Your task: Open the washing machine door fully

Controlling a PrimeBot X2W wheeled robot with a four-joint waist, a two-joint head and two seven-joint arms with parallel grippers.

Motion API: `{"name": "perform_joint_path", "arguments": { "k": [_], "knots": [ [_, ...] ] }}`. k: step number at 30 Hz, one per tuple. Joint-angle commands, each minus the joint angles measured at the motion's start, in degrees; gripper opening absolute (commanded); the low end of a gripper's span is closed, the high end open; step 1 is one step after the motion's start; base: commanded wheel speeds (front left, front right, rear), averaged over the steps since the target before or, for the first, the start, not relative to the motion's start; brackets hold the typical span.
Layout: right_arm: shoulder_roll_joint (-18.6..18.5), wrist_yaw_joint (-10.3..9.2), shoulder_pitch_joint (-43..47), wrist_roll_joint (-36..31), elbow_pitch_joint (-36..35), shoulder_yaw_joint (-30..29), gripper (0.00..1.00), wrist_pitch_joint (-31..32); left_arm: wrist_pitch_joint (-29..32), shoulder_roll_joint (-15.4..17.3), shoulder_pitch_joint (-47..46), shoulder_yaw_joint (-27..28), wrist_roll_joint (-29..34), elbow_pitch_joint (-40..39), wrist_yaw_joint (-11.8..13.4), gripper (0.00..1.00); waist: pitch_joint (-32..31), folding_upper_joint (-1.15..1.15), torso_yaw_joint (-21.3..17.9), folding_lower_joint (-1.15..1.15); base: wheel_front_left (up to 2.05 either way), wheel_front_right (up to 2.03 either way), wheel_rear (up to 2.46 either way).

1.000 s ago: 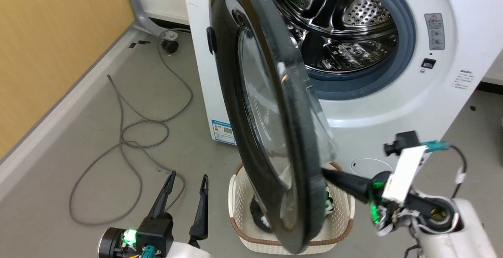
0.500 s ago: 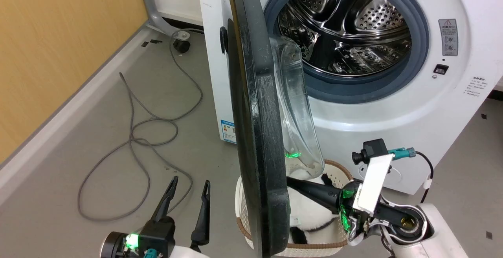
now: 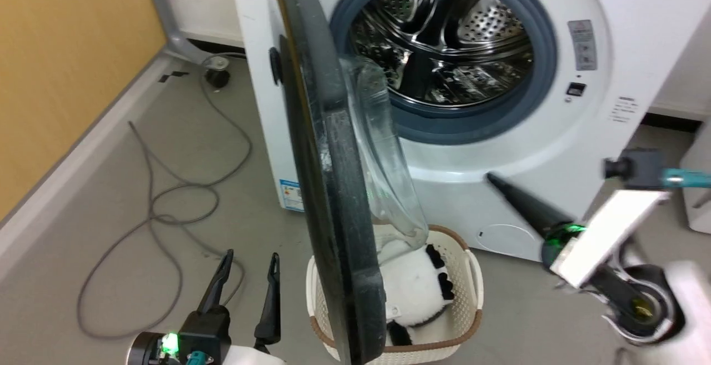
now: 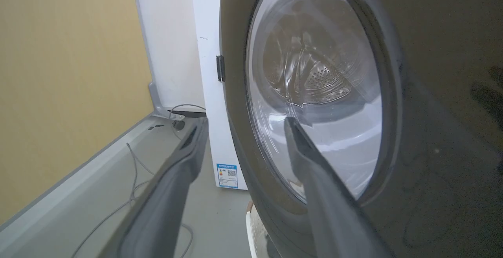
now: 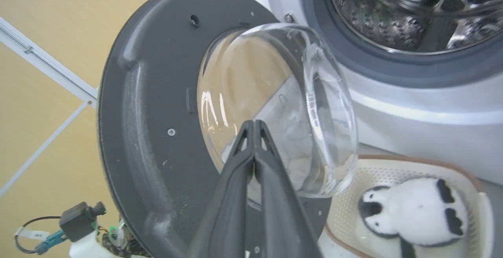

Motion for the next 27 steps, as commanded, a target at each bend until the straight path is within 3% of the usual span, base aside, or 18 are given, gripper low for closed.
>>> {"name": "perform_joint_path", "arguments": {
  "k": [1, 6, 10, 14, 20, 23, 26, 27],
  "knots": [
    [-1.3, 0.06, 1.2, -1.6, -0.7, 0.4, 0.0, -1.7, -0.3, 0.2, 0.0, 0.2, -0.1, -0.2, 0.1, 1.0, 0.0, 0.0, -0.6, 0.0, 0.0, 0.0, 0.0],
    [-9.7, 0.06, 3.8, -15.9, -2.1, 2.4, 0.0, -17.6, -0.3, 0.3, 0.1, 1.6, -0.5, -0.7, -0.2, 1.0, 0.0, 0.0, -1.9, 0.0, 0.0, 0.0, 0.0],
    [-10.9, 0.06, 7.3, -25.2, 0.1, -0.9, 0.0, -27.1, -0.3, 0.5, 0.5, 2.4, -1.2, -0.8, -1.5, 1.0, 0.0, 0.0, -2.9, 0.0, 0.0, 0.0, 0.0],
    [-8.0, 0.06, 11.8, -32.6, 0.2, -6.1, 0.0, -32.4, -0.3, 0.9, 1.1, 3.2, -1.2, -0.7, -2.3, 1.0, 0.1, 0.0, -4.2, 0.0, 0.0, 0.0, 0.0],
    [0.4, 0.06, 18.9, -41.1, -2.0, -13.0, 0.0, -37.0, -0.3, 0.8, 1.9, 3.5, -1.1, -0.6, -3.2, 1.0, 0.1, 0.0, -5.5, 0.0, 0.0, 0.0, 0.0],
    [4.9, 0.06, 22.4, -43.0, -3.9, -14.8, 0.0, -38.3, -0.3, 0.7, 2.2, 3.6, -1.1, -0.5, -3.4, 1.0, 0.2, 0.0, -5.8, 0.0, 0.0, 0.0, 0.0],
    [7.0, 0.06, 25.4, -44.9, -4.2, -14.8, 0.0, -38.9, -0.3, 0.6, 2.4, 3.6, -1.2, -0.5, -3.7, 1.0, 0.4, 0.0, -6.0, 0.0, 0.0, 0.0, 0.0],
    [7.5, 0.06, 26.1, -45.3, -4.0, -14.9, 0.15, -39.0, -0.3, 0.6, 2.4, 3.6, -1.2, -0.4, -3.7, 1.0, 0.4, 0.0, -6.0, 0.0, 0.0, 0.0, 0.0]
  ]
}}
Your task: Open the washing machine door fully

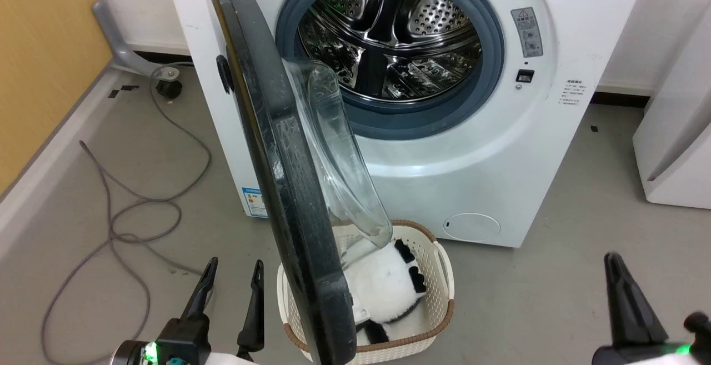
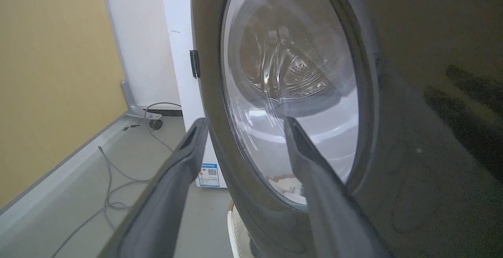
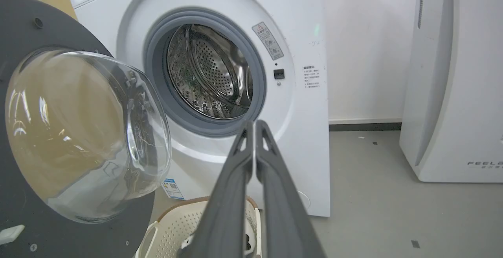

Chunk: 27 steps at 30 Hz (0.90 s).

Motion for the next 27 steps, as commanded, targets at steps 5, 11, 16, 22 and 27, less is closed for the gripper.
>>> {"name": "perform_joint_path", "arguments": {
  "k": [5, 11, 16, 22, 27],
  "knots": [
    [2.2, 0.03, 3.2, -2.0, 1.0, -0.6, 1.0, -0.9, -0.3, 0.0, 1.0, 0.1, -0.1, 1.0, -0.7, 1.0, 0.5, 0.0, -0.2, 0.0, 0.0, 0.0, 0.0],
    [2.8, 0.03, 2.9, -1.6, 3.7, -0.7, 1.0, -1.6, -0.3, -0.1, 0.7, 0.1, 0.2, 2.1, -1.1, 1.0, 0.8, 0.0, -0.2, 0.0, 0.0, 0.0, 0.0],
    [3.1, 0.03, 2.4, -1.3, 4.6, -1.0, 1.0, -1.9, -0.3, -0.2, 0.4, 0.4, 0.0, 1.8, -1.2, 1.0, 0.6, 0.0, 0.0, 0.0, 0.0, 0.0, 0.0],
    [3.4, 0.03, 2.3, -1.3, 4.7, -1.8, 1.0, -2.0, -0.3, -0.3, 0.0, 1.1, -0.1, -1.8, -1.0, 0.29, 0.3, 0.0, 0.1, 0.0, 0.0, 0.0, 0.0],
    [3.5, 0.03, 2.0, -0.9, 5.1, -2.0, 1.0, -2.1, -0.3, -0.4, -0.5, 2.9, -0.8, -7.5, -0.9, 0.0, 0.2, 0.0, -0.1, 0.0, 0.0, 0.0, 0.0]
  ]
}}
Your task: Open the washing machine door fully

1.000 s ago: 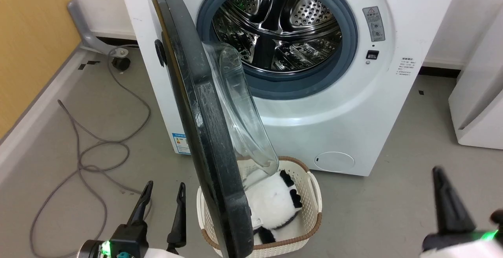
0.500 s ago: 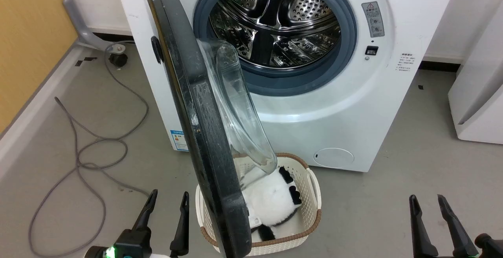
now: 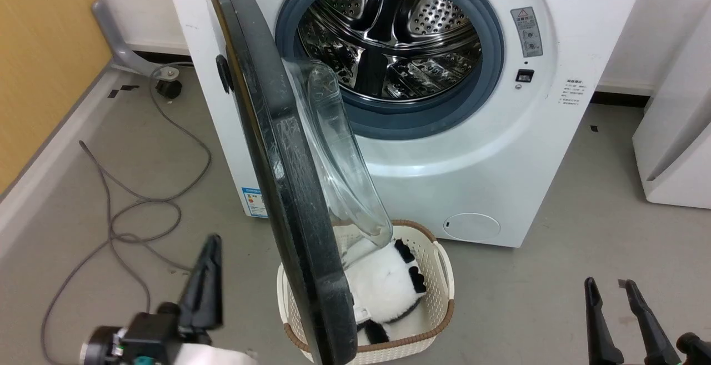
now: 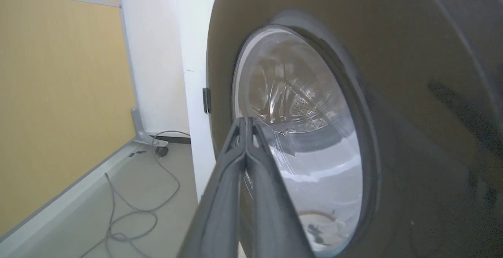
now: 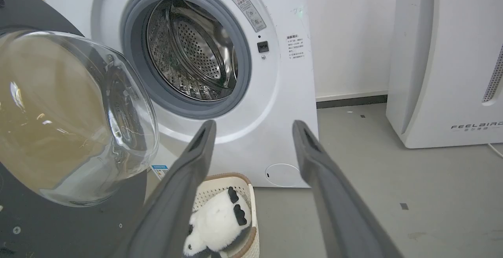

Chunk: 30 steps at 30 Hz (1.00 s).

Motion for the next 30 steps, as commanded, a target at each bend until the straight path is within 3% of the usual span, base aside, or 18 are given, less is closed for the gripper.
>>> {"name": "perform_joint_path", "arguments": {
  "k": [1, 8, 15, 30],
  "knots": [
    [0.4, 0.05, -0.7, 0.4, 0.2, -0.1, 1.0, -0.4, -0.3, 0.0, -1.3, 1.3, -0.7, -3.2, 0.2, 0.0, 0.0, 0.0, -0.1, 0.0, 0.0, 0.0, 0.0],
    [0.4, 0.05, -0.7, 0.8, 0.4, -0.3, 1.0, -0.4, -0.3, -0.1, -4.7, 3.1, -1.4, -14.3, 1.3, 0.0, 0.0, 0.0, 0.0, 0.0, 0.0, 0.0, 0.0],
    [0.3, 0.05, -0.9, 0.9, 0.8, -0.1, 1.0, -0.5, -0.3, -0.2, -10.0, 1.2, -0.9, -23.0, 3.2, 0.0, -0.2, 0.0, 0.0, 0.0, 0.0, 0.0, 0.0],
    [1.2, 0.05, -1.1, 2.5, 1.2, 0.2, 1.0, -0.5, 2.7, -0.2, -10.2, -9.9, -0.7, -26.2, 3.1, 0.0, -0.5, 0.0, 0.1, 0.0, 0.0, 0.0, 0.0]
  ]
}}
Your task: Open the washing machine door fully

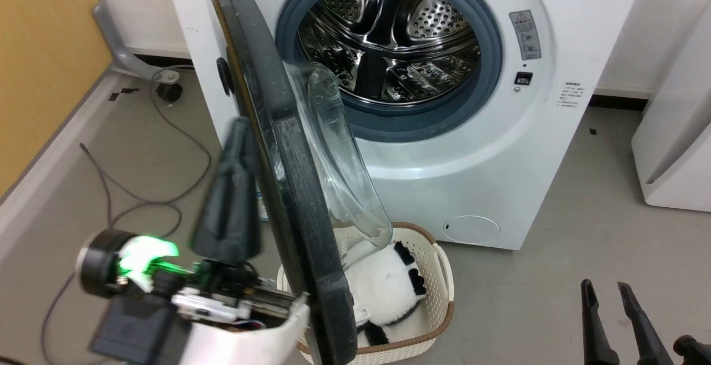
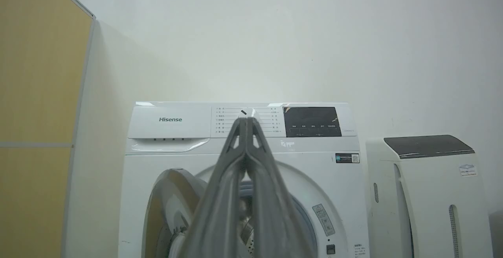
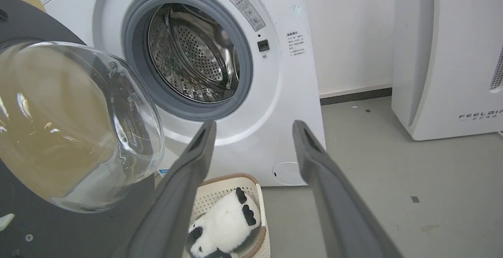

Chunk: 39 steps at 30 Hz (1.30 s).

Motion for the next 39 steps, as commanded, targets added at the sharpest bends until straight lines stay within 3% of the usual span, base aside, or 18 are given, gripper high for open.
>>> {"name": "perform_joint_path", "arguments": {
  "k": [1, 12, 21, 39],
  "knots": [
    [0.3, 0.05, -1.0, 0.6, 0.2, 0.0, 1.0, -0.2, 1.2, 0.1, 0.4, -1.4, 0.1, -0.2, -0.4, 0.0, 0.1, 0.0, 0.2, 0.0, 0.0, 0.0, 0.0],
    [0.4, 0.05, -1.5, 0.9, 0.6, 0.3, 1.0, -0.2, 13.1, 0.1, 5.2, -11.2, -1.8, 6.5, -2.5, 0.0, 0.4, 0.0, 1.1, 0.0, 0.0, 0.0, 0.0],
    [0.4, 0.05, -1.3, 1.1, 1.0, 0.1, 1.0, -0.2, 20.5, 0.1, 9.3, -14.9, -3.4, 10.8, -1.9, 0.0, 0.1, 0.0, 1.6, 0.0, 0.0, 0.0, 0.0],
    [0.3, 0.05, -0.9, 1.4, 1.7, 0.9, 1.0, -0.2, 22.6, 1.4, 9.5, -12.1, -4.7, 15.0, 0.7, 0.0, 0.4, 0.0, 6.4, 0.0, 0.0, 0.0, 0.0]
  ]
}}
